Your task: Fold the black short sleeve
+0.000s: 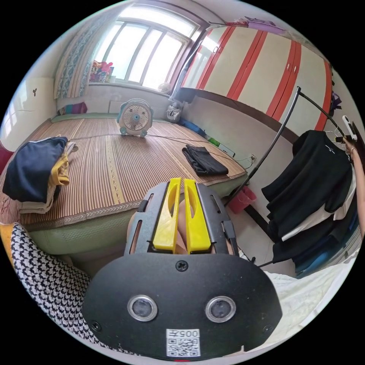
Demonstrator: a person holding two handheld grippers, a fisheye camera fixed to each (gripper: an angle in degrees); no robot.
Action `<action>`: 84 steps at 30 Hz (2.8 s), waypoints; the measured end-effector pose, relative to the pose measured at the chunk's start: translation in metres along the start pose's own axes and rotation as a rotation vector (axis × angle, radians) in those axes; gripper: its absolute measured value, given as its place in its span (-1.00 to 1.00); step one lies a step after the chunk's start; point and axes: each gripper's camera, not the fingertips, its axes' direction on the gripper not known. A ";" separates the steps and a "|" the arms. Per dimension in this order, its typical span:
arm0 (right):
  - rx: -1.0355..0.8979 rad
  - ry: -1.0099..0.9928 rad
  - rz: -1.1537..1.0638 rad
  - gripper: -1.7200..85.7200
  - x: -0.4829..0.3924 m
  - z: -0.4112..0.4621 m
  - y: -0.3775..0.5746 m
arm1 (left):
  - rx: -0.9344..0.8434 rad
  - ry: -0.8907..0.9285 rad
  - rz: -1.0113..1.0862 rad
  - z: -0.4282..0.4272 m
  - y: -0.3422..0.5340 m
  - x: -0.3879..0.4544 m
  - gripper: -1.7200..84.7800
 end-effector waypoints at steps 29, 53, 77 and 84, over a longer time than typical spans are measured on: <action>0.691 -0.288 -0.210 -1.00 -0.108 -0.221 0.036 | -0.035 -0.045 0.048 0.009 0.008 0.019 -0.84; 1.170 -0.740 -0.366 -1.00 -0.286 -0.366 0.022 | 0.028 -0.238 -0.033 -0.050 0.041 0.015 -0.84; 1.180 -0.903 -0.516 -1.00 -0.462 -0.338 0.059 | -0.083 -0.218 -0.025 0.007 0.018 -0.008 -0.85; 1.082 -0.965 -0.578 -1.00 -0.545 -0.297 0.086 | -0.116 -0.224 -0.036 0.024 0.008 -0.031 -0.85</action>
